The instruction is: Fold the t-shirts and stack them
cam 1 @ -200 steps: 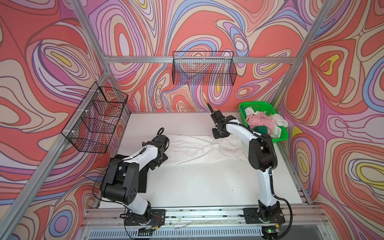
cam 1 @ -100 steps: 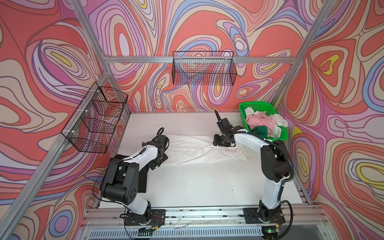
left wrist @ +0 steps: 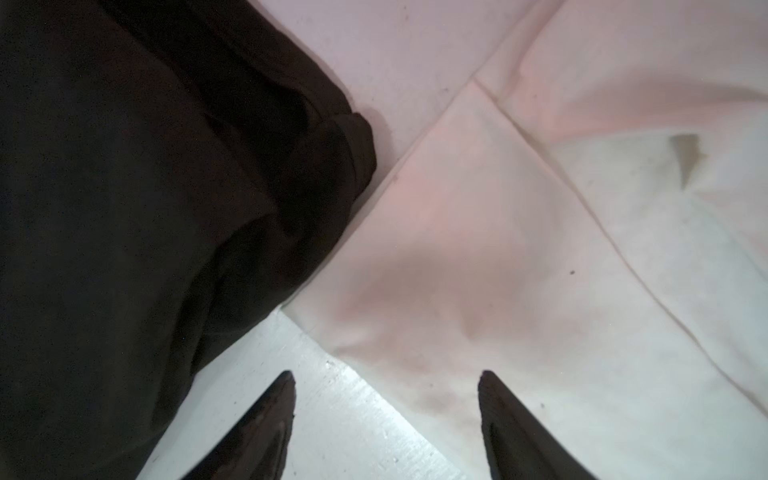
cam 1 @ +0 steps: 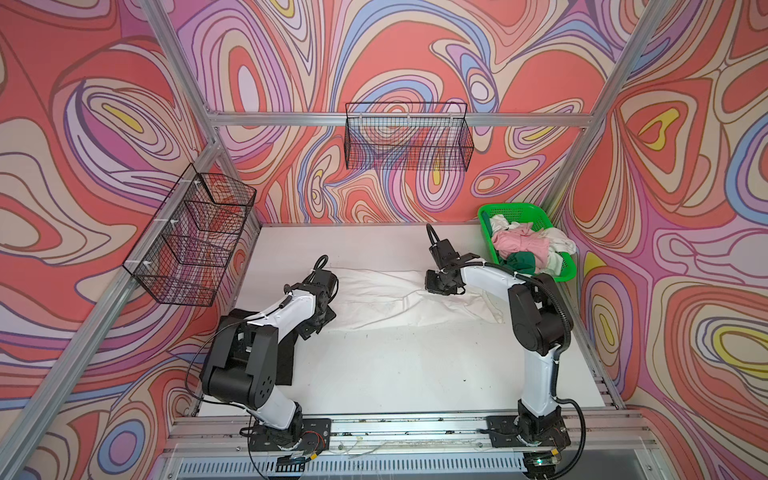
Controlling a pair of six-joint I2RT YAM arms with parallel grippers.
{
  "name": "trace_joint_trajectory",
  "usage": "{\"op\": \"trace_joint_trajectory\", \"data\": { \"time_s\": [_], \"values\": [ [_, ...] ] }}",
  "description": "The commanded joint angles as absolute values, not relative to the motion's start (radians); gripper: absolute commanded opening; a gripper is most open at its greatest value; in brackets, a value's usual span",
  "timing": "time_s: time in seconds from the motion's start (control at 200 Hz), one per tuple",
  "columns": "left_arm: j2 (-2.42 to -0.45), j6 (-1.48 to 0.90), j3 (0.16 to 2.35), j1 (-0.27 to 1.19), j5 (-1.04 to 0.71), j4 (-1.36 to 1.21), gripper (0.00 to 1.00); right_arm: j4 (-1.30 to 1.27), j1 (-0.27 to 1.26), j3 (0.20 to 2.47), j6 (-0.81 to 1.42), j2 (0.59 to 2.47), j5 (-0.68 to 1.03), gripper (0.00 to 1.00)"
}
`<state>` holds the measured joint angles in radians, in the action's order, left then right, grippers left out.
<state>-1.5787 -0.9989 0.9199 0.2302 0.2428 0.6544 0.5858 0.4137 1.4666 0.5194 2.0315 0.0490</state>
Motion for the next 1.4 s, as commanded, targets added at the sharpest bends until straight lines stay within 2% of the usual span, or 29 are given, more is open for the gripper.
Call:
{"op": "trace_joint_trajectory", "data": {
  "time_s": [0.0, 0.265, 0.596, 0.771, 1.016, 1.131, 1.392],
  "values": [
    [-1.571, -1.015, 0.91, 0.235, 0.252, 0.663, 0.72, 0.589, 0.421, 1.539, 0.531, 2.05, 0.063, 0.24],
    [-1.575, -1.015, 0.91, 0.236, 0.254, 0.662, 0.71, 0.614, 0.473, 1.625, 0.537, 2.121, 0.084, 0.27],
    [-1.578, -1.013, 0.914, 0.235, 0.256, 0.667, 0.72, 0.648, 0.526, 1.71, 0.506, 2.155, 0.135, 0.43],
    [-1.572, -1.012, 0.909, 0.235, 0.258, 0.665, 0.72, 0.629, 0.495, 1.648, 0.482, 2.056, 0.08, 0.48],
    [-1.563, -1.009, 0.918, 0.235, 0.253, 0.67, 0.71, 0.684, 0.453, 1.575, 0.418, 2.0, -0.112, 0.47],
    [-1.565, -1.009, 0.917, 0.235, 0.255, 0.67, 0.72, 0.598, 0.452, 1.506, 0.436, 1.955, -0.053, 0.46],
    [-1.56, -1.01, 0.912, 0.236, 0.256, 0.667, 0.72, 0.539, 0.453, 1.553, 0.461, 2.071, 0.152, 0.47]
  ]
}}
